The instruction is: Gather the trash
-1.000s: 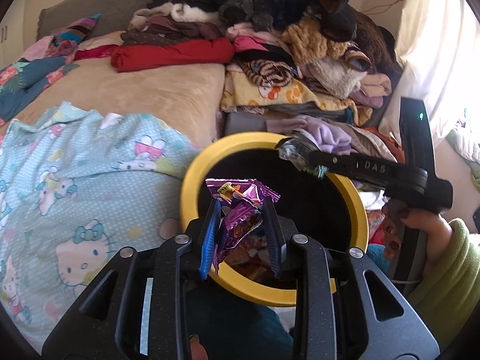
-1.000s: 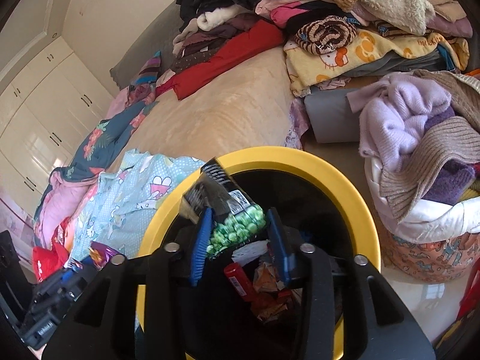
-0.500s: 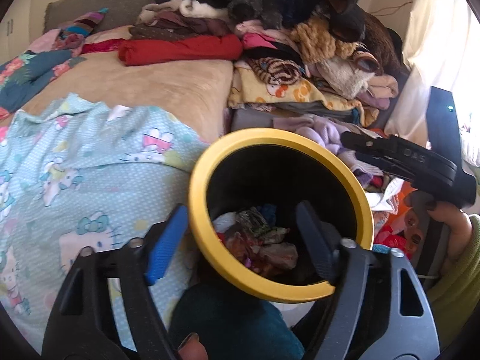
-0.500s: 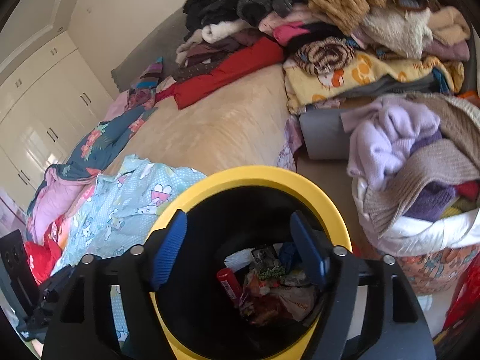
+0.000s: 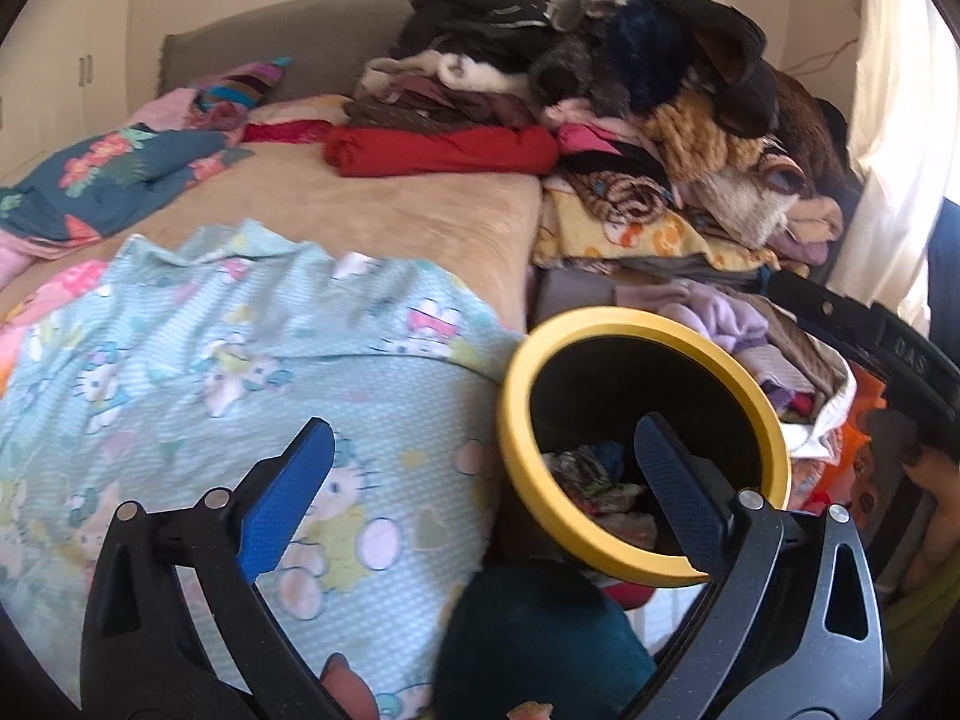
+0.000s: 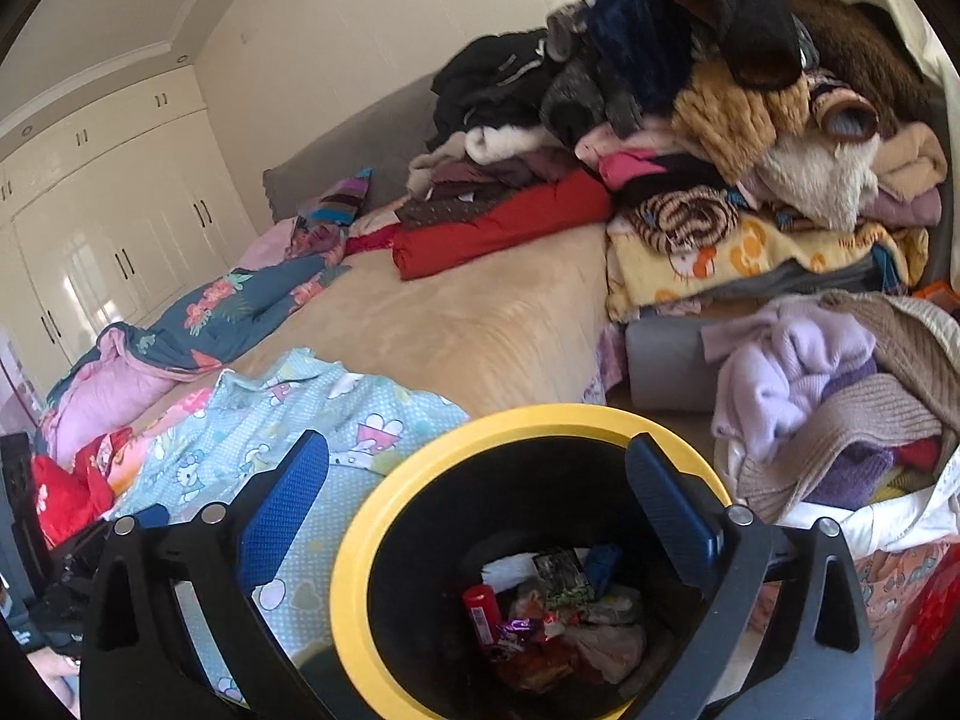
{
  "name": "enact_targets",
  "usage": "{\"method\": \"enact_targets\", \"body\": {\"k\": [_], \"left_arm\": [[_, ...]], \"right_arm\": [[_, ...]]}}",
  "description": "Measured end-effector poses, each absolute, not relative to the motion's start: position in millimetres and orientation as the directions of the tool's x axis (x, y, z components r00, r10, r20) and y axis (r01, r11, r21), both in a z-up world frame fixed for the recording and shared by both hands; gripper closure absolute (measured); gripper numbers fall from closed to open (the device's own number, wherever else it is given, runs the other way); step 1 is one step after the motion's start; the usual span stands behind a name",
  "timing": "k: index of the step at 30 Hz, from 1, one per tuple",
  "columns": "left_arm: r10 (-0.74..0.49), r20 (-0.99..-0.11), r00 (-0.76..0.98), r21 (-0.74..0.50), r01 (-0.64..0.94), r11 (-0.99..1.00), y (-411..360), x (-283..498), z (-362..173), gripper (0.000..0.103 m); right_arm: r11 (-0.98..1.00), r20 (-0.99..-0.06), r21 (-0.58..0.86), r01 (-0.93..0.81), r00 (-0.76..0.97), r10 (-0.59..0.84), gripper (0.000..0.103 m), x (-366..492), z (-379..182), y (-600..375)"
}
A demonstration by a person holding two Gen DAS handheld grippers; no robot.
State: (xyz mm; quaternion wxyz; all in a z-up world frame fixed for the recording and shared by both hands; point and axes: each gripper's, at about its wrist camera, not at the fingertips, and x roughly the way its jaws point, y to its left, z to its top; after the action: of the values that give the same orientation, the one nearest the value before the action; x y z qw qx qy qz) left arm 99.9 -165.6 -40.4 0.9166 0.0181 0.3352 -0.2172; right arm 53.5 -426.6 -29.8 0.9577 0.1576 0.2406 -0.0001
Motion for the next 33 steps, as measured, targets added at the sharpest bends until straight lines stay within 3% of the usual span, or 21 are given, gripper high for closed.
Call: {"method": "enact_targets", "body": {"k": [16, 33], "left_arm": [[-0.229, -0.455, 0.861, -0.087, 0.213, 0.973, -88, 66, -22, 0.011], [-0.2, -0.412, 0.889, -0.085, 0.181, 0.98, -67, 47, -23, 0.011]], "right_arm": [[0.991, -0.219, 0.12, -0.058, 0.972, 0.084, 0.006, 4, -26, -331], [0.997, -0.207, 0.074, -0.032, 0.977, 0.046, 0.006, -7, -37, -305]]}}
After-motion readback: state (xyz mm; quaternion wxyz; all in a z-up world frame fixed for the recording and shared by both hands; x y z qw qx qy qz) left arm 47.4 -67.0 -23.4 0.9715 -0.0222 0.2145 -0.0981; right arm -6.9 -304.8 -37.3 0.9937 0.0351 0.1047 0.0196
